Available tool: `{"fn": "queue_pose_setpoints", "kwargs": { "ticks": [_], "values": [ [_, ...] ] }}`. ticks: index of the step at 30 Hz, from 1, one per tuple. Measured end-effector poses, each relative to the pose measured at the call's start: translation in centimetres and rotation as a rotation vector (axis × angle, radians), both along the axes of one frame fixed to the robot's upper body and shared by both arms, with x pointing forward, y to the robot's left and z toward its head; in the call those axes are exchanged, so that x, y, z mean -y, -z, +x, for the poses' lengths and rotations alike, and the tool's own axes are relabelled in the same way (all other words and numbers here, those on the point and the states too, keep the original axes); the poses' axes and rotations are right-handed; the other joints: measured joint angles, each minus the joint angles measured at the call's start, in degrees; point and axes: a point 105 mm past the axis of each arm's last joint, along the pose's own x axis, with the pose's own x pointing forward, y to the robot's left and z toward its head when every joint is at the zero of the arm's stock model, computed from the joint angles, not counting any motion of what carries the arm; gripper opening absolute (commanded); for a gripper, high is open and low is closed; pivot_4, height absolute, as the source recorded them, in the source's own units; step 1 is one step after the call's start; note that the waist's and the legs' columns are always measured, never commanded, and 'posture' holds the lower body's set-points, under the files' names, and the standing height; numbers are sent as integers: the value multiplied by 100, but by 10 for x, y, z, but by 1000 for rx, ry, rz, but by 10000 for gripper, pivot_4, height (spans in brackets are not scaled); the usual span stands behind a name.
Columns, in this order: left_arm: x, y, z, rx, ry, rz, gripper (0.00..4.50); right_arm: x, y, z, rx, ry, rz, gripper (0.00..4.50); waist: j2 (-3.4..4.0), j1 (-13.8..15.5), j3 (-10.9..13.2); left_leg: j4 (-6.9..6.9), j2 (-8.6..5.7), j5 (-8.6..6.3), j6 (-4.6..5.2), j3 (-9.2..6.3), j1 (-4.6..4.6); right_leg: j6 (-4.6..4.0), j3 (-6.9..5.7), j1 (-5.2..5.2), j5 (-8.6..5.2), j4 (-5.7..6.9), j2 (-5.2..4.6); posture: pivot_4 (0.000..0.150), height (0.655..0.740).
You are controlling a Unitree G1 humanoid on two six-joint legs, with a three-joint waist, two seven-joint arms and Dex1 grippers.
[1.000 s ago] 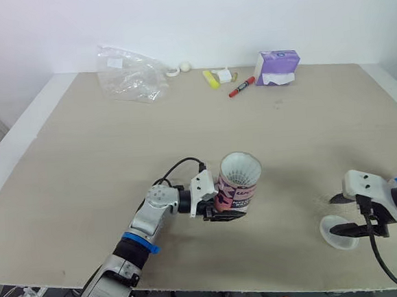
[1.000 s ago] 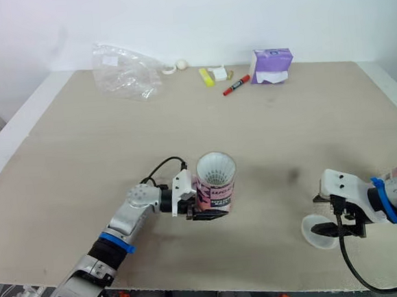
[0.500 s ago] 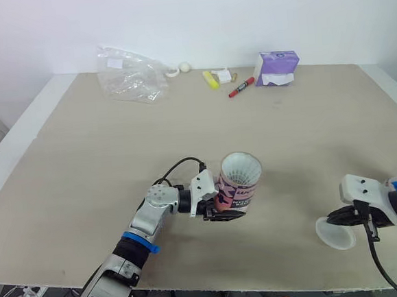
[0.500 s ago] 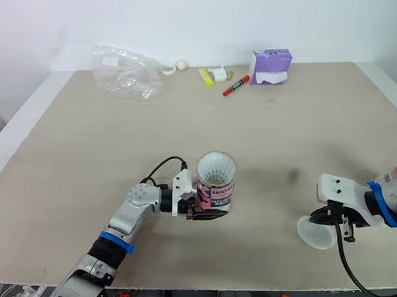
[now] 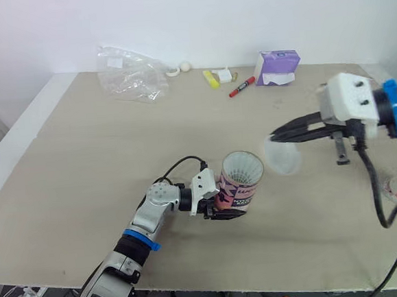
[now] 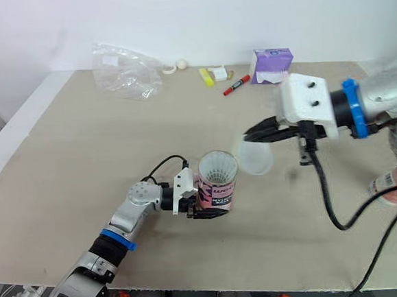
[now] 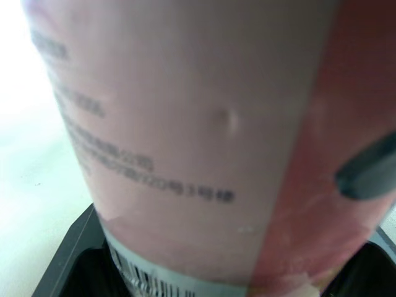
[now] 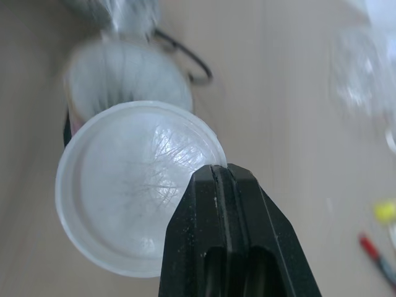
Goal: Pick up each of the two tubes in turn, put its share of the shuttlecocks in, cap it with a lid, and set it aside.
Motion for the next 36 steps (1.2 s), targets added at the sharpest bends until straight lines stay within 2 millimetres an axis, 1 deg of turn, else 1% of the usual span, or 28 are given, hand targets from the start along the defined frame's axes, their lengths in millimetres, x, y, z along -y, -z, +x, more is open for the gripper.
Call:
{"fn": "queue_pose_setpoints", "kwargs": {
  "ticks": [3,7,16,26,36],
  "values": [
    [2,0,0,1,-1,-3,30757,-17,7,0,-21,-65,2,200,-2,15,1,1,1,0,0,-5,-3,-4,-4,0,-2,0,1,1500,7400],
    [2,0,-1,2,-1,-2,30757,-26,12,1,-38,-92,1,200,-2,17,1,0,0,0,0,-3,-3,-1,-5,0,0,0,-1,1500,7400],
    [1,0,0,3,-4,1,30757,-26,20,3,-14,-100,-57,200,-2,12,1,0,2,0,0,-3,0,-4,-5,-1,1,0,1,1500,7400],
    [1,0,0,-2,-6,4,30757,-20,21,7,33,-99,-111,200,-2,10,1,0,2,0,0,-3,0,-4,-5,0,1,0,1,1500,7400],
    [1,0,0,-3,-6,4,30757,-20,21,7,65,-110,-143,200,-2,10,1,0,2,0,0,-3,0,-5,-5,0,1,0,0,1500,7400]
  ]
}}
